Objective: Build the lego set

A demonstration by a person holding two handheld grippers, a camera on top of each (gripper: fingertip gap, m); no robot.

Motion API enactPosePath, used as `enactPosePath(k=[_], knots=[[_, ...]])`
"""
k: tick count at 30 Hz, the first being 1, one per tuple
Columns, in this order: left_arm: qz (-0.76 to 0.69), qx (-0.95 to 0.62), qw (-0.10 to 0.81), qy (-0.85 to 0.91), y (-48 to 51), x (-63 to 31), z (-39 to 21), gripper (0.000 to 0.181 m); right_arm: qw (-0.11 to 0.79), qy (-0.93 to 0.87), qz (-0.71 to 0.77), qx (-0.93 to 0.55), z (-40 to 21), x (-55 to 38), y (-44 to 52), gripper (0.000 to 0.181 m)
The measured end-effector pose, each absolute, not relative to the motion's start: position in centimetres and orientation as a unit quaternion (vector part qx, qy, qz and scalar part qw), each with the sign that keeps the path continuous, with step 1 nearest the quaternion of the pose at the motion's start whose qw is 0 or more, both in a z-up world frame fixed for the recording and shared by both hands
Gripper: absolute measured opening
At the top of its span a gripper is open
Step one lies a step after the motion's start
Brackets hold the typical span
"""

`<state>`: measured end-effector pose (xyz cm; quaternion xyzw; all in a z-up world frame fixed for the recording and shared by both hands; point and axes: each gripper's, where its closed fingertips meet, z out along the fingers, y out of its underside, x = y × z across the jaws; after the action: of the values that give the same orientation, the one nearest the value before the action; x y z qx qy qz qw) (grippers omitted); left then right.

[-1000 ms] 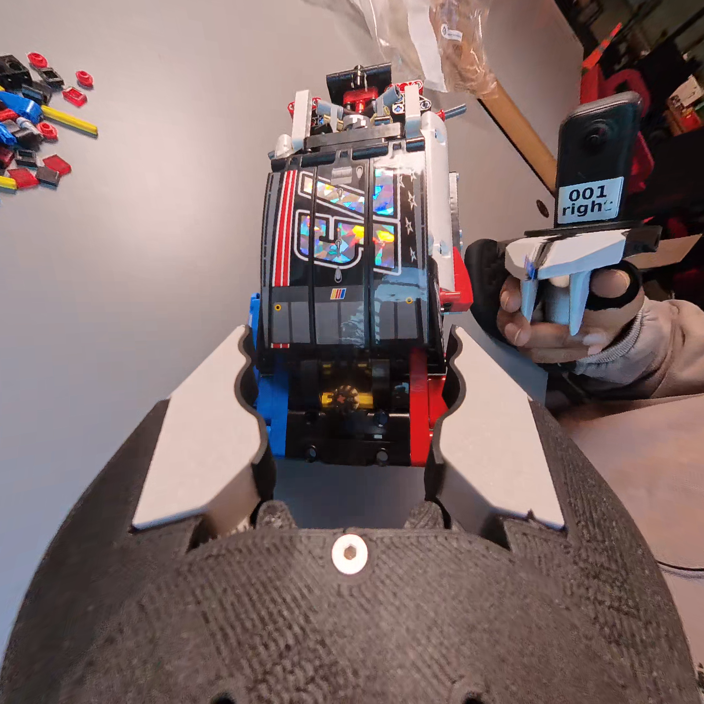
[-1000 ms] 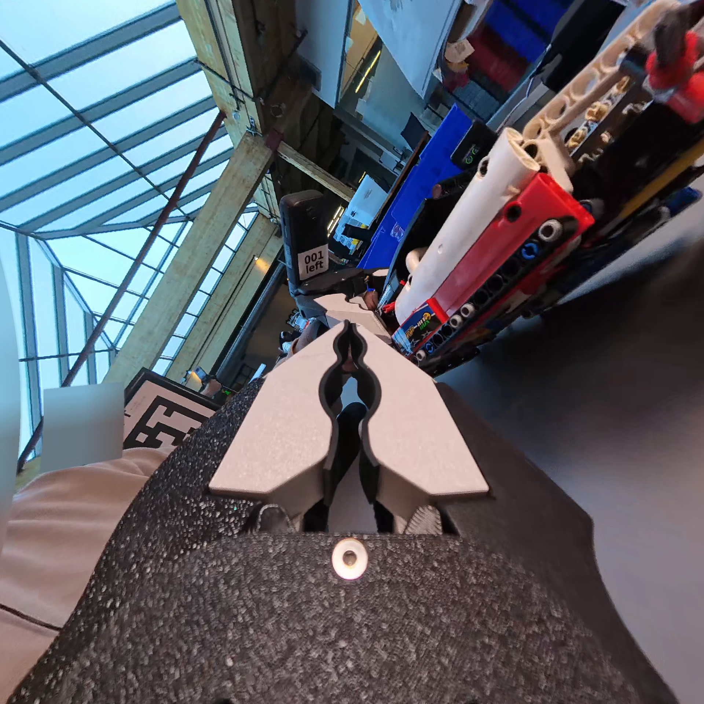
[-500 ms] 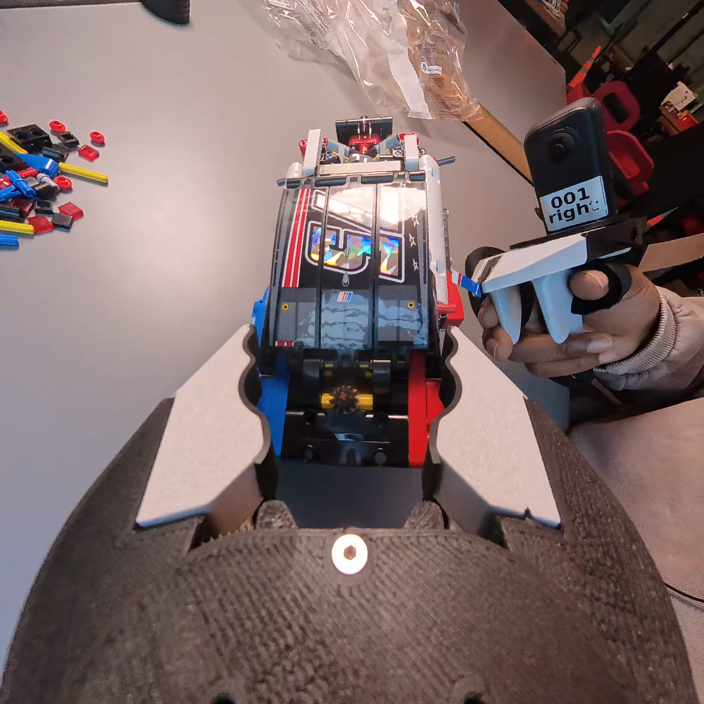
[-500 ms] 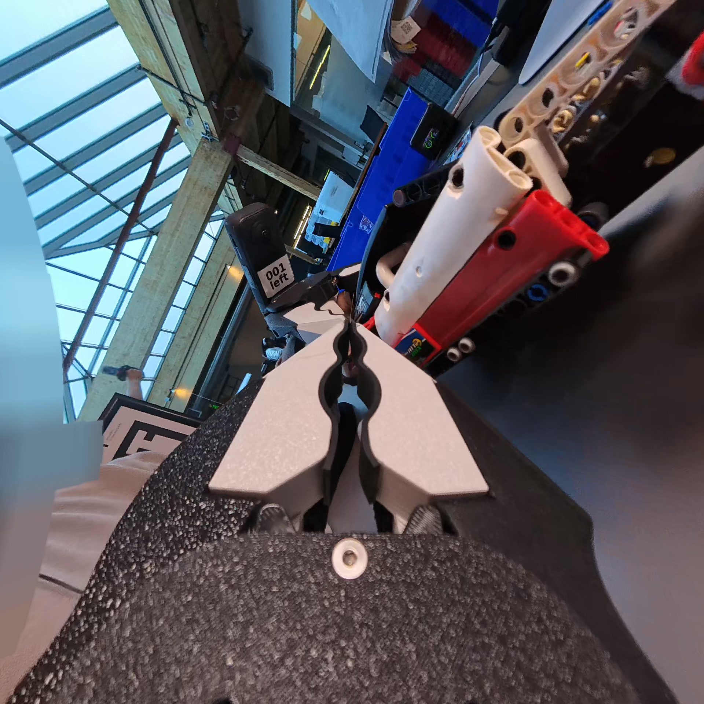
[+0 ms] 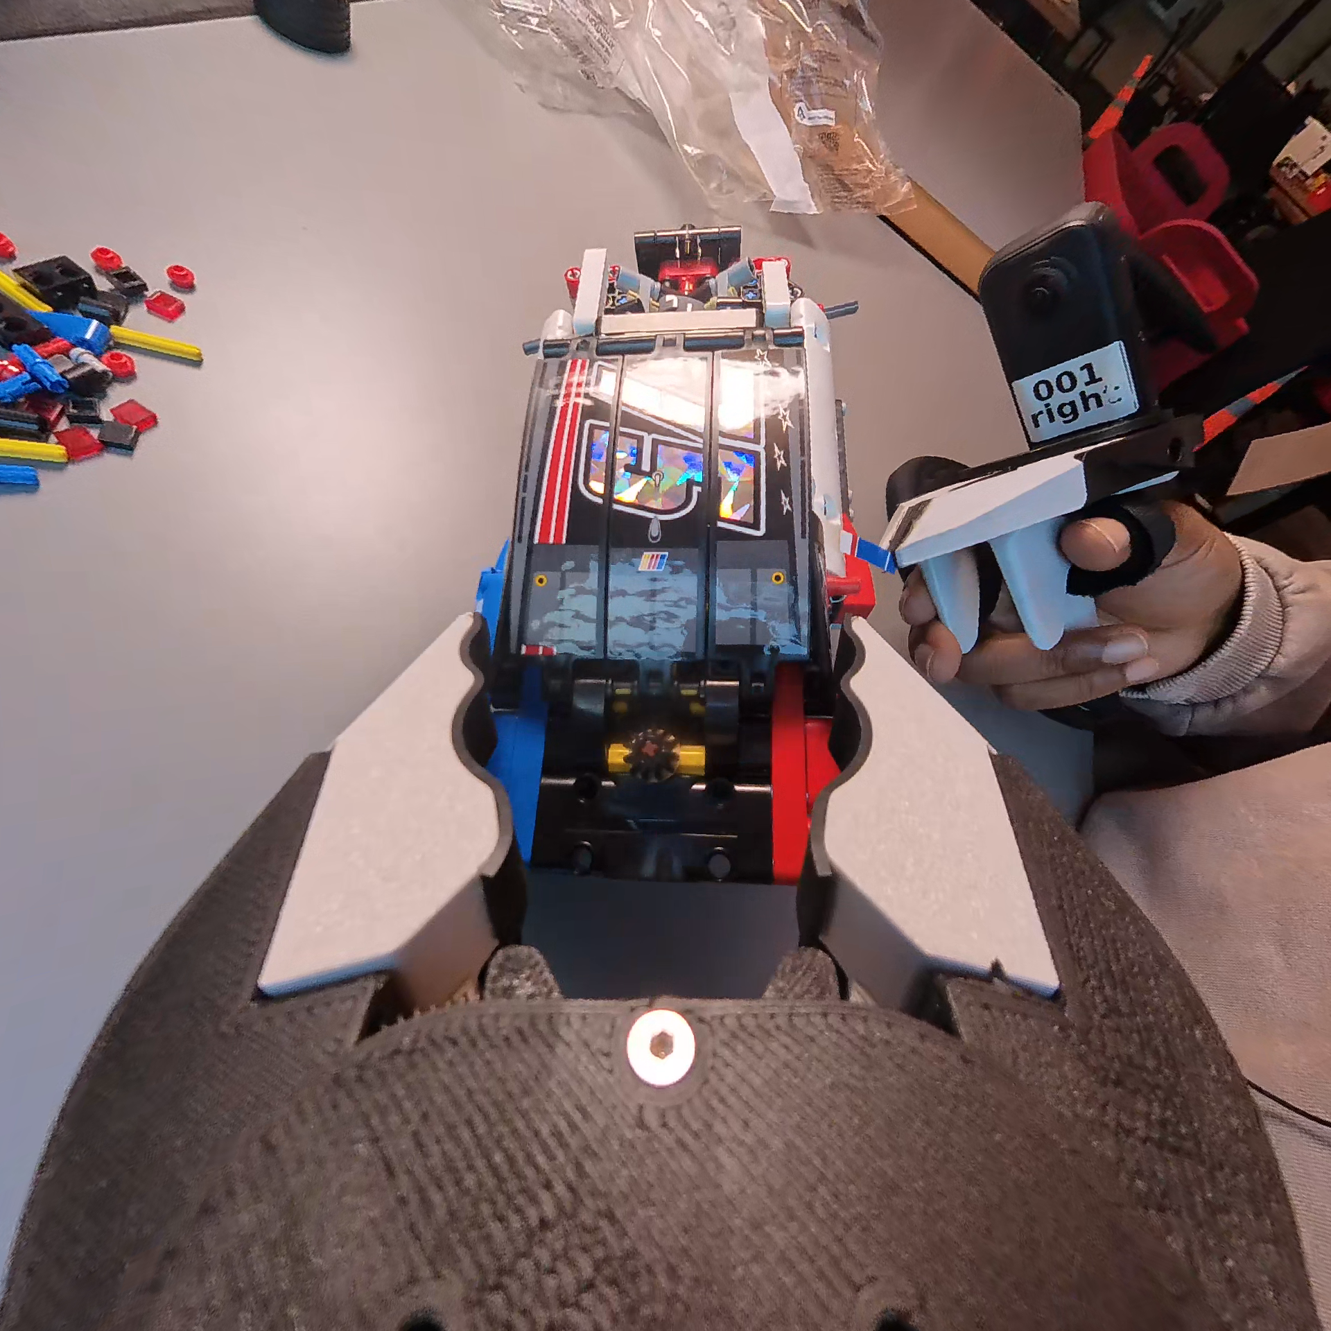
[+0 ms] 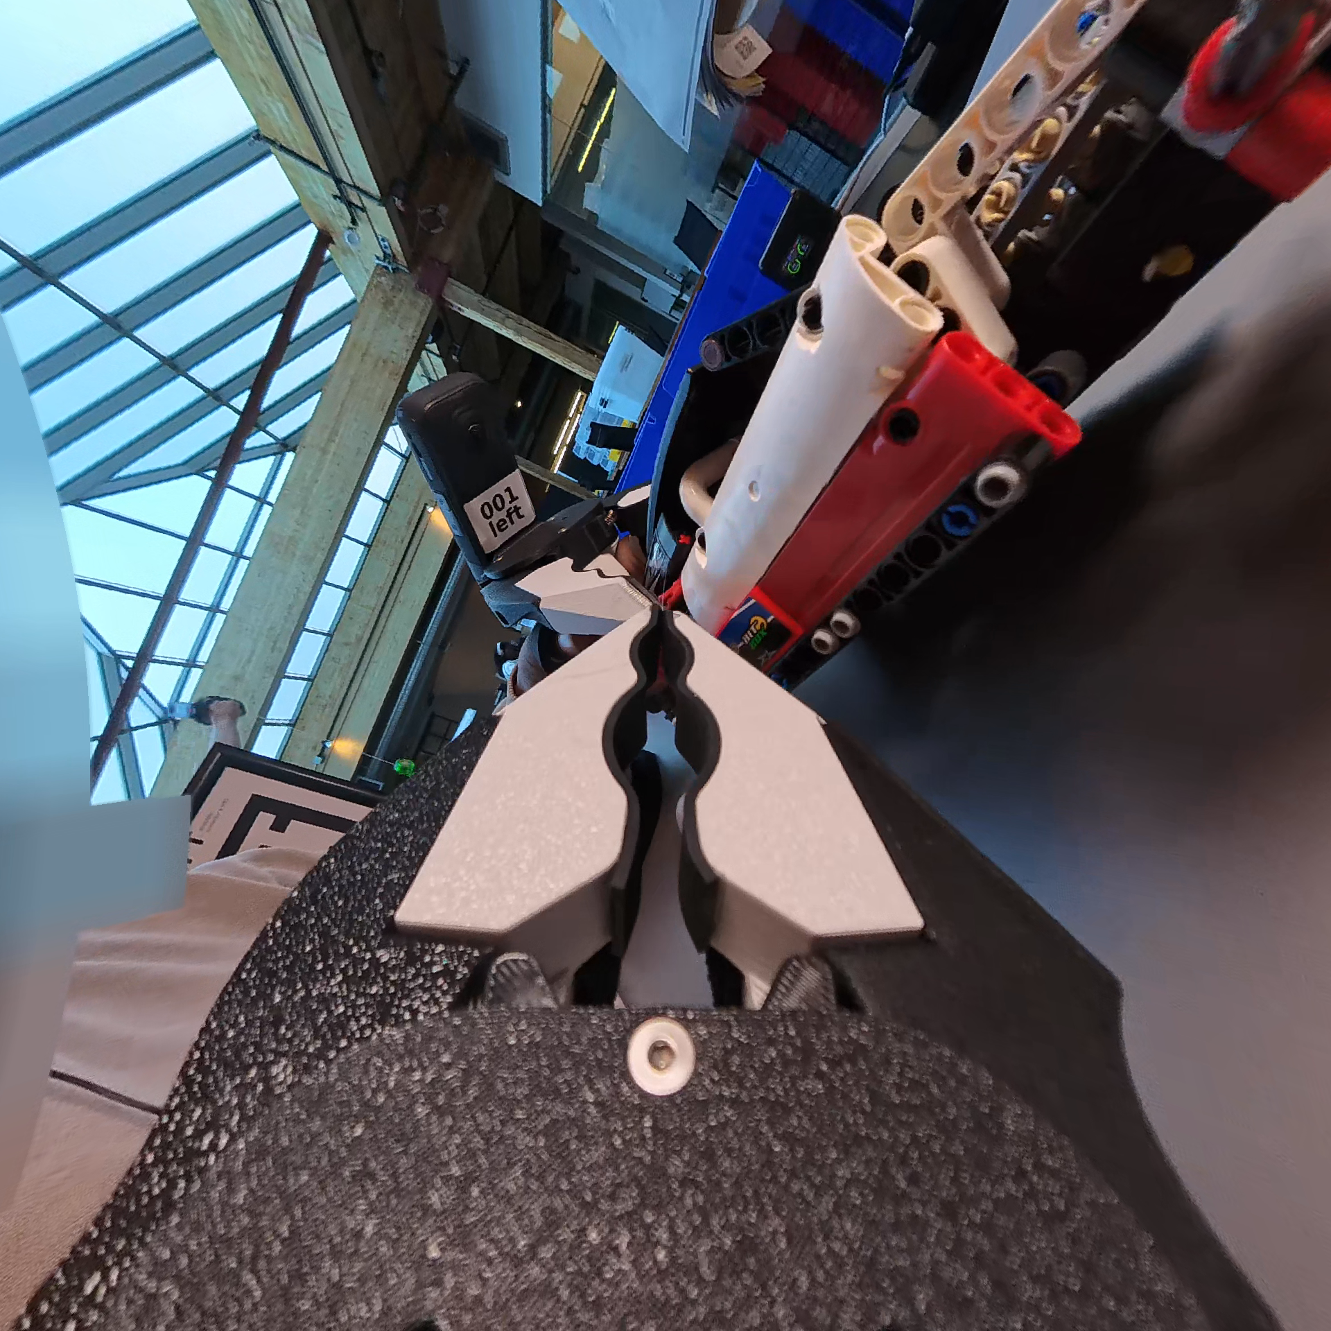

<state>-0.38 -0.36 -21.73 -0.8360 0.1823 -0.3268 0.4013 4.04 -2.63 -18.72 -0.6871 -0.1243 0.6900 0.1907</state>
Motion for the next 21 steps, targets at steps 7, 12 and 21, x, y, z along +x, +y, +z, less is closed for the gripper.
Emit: enactPosePath(k=[7,12,21], knots=[[-0.304,-0.835,0.408,0.212,-0.6,-0.1,-21.8,0.093,0.196,-0.126,0.691,-0.684,-18.7,4.2,-2.7,0.0],[-0.217,-0.828,0.44,0.271,-0.6,0.2,-21.9,0.067,0.202,-0.124,0.698,-0.675,-18.3,5.0,-2.9,0.0],[-0.174,-0.866,0.353,0.309,-4.0,0.0,-23.7,0.116,0.222,-0.105,0.705,-0.665,-17.9,7.0,-2.3,0.0]])
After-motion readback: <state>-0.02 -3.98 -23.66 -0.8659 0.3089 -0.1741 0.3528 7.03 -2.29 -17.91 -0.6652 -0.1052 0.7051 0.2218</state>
